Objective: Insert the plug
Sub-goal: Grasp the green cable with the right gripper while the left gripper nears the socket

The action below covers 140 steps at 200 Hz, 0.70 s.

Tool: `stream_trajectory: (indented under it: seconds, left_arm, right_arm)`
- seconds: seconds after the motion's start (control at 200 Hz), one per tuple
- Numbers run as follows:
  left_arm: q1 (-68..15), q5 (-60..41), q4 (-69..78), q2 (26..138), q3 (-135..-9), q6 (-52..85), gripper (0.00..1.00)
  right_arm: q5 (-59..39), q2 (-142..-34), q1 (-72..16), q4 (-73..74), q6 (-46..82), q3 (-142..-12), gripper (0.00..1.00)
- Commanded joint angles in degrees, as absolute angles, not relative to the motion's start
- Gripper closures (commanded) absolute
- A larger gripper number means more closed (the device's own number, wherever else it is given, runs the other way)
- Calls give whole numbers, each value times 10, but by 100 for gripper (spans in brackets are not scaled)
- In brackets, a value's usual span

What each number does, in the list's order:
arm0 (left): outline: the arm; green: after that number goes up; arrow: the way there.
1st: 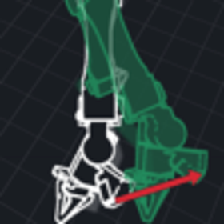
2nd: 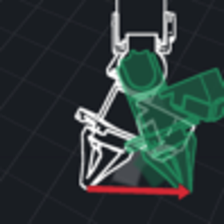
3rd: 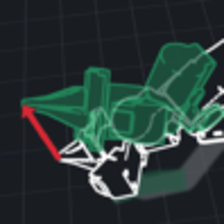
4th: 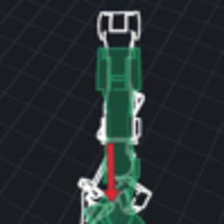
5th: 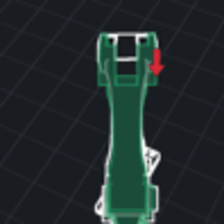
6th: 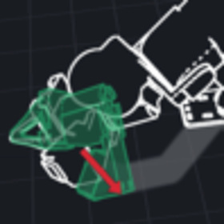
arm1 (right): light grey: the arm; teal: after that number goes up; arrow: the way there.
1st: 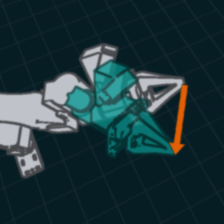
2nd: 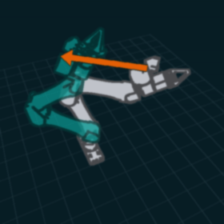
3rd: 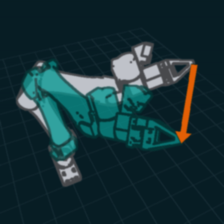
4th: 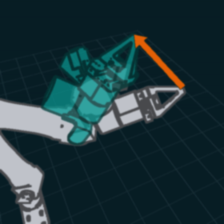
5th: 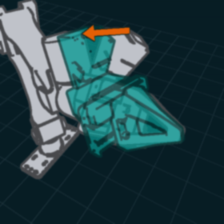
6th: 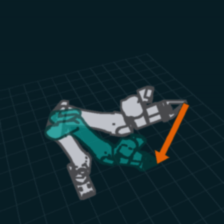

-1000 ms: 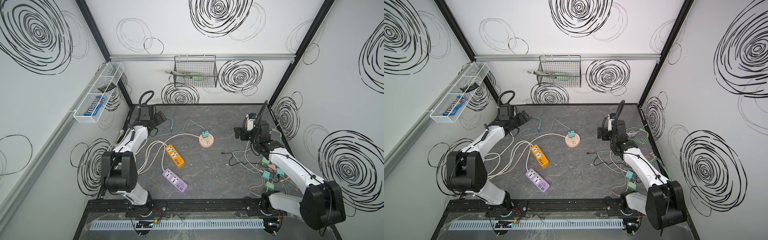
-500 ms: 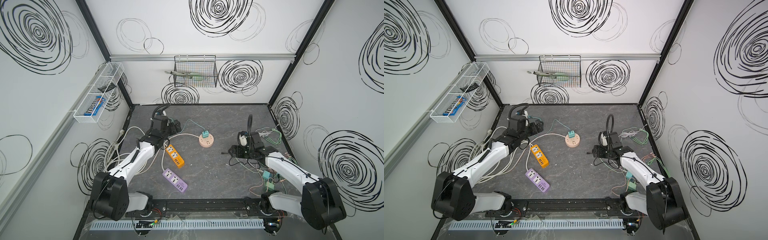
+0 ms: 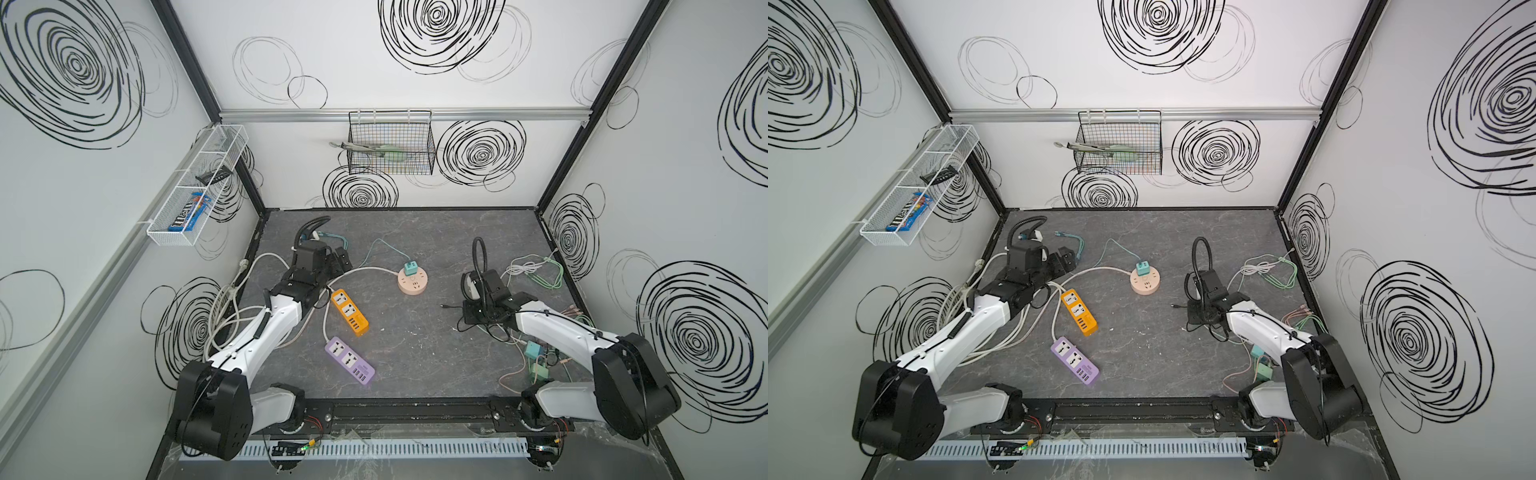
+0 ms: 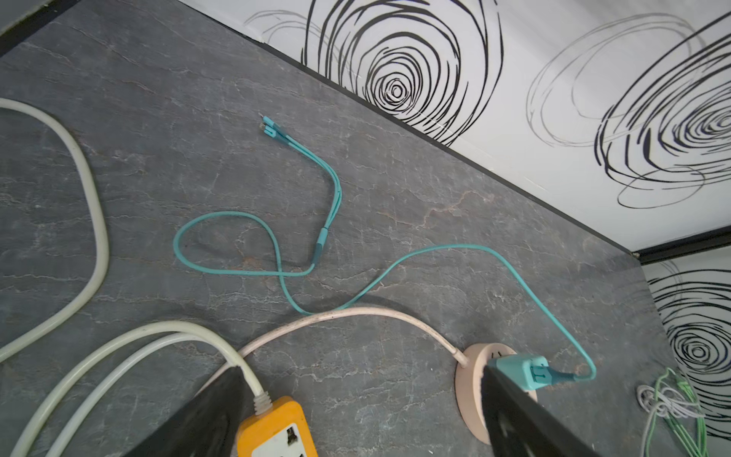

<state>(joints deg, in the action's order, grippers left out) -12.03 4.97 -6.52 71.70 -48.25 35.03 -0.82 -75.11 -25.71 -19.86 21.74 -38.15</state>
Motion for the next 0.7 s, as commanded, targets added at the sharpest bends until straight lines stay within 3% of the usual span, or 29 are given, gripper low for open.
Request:
stream_trajectory:
  seconds: [0.0,0.195,0.395,0.695]
  left_arm:
    - [-109,33,-65,724,-509,366,4]
    - [-127,4,-59,746,-527,353,4]
    - [-147,-86,-21,766,-532,335,4]
    - [-206,-72,-21,769,-550,277,4]
  right_arm:
    - [-21,-704,-261,-170,194,-394,100]
    - [-4,-585,-258,-97,179,-401,100]
    - [25,-466,-250,70,125,-387,100]
    - [-15,-495,-208,73,69,-536,100]
